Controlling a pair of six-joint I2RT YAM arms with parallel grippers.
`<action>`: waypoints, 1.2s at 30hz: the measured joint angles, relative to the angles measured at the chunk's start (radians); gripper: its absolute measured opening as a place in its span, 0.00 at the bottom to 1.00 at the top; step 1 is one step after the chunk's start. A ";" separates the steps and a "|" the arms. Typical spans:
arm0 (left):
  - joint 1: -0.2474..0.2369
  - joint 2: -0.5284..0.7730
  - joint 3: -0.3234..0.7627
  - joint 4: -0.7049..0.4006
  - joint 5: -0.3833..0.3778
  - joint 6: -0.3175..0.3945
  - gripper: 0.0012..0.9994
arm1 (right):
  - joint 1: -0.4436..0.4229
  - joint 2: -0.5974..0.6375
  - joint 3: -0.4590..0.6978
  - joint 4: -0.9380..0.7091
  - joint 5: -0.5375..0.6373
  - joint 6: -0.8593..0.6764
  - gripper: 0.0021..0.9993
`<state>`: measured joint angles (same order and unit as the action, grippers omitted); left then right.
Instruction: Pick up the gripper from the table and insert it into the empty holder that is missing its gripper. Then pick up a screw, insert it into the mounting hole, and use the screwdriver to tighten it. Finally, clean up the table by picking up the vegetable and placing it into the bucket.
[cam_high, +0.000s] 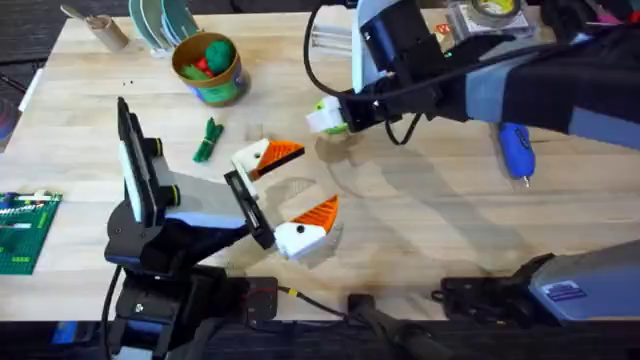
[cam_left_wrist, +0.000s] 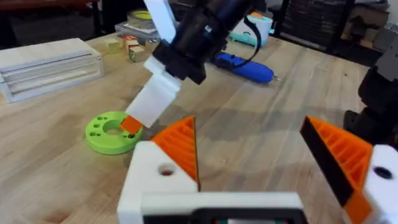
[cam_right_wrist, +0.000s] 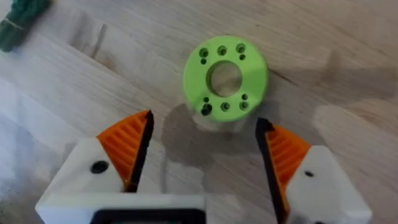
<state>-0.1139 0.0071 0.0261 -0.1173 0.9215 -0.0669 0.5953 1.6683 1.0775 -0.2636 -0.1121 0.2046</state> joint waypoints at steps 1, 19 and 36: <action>0.000 0.000 0.000 0.000 0.000 0.000 0.99 | 0.000 0.007 0.012 -0.020 0.009 -0.001 0.99; 0.000 0.000 0.000 0.000 0.000 0.000 0.99 | 0.057 0.126 0.152 -0.151 0.152 -0.075 0.99; 0.000 0.000 0.000 0.000 0.000 0.006 0.99 | 0.131 0.183 0.152 -0.112 0.280 -0.087 0.82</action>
<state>-0.1139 0.0071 0.0261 -0.1170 0.9215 -0.0605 0.7264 1.8511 1.2297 -0.3759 0.1681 0.1181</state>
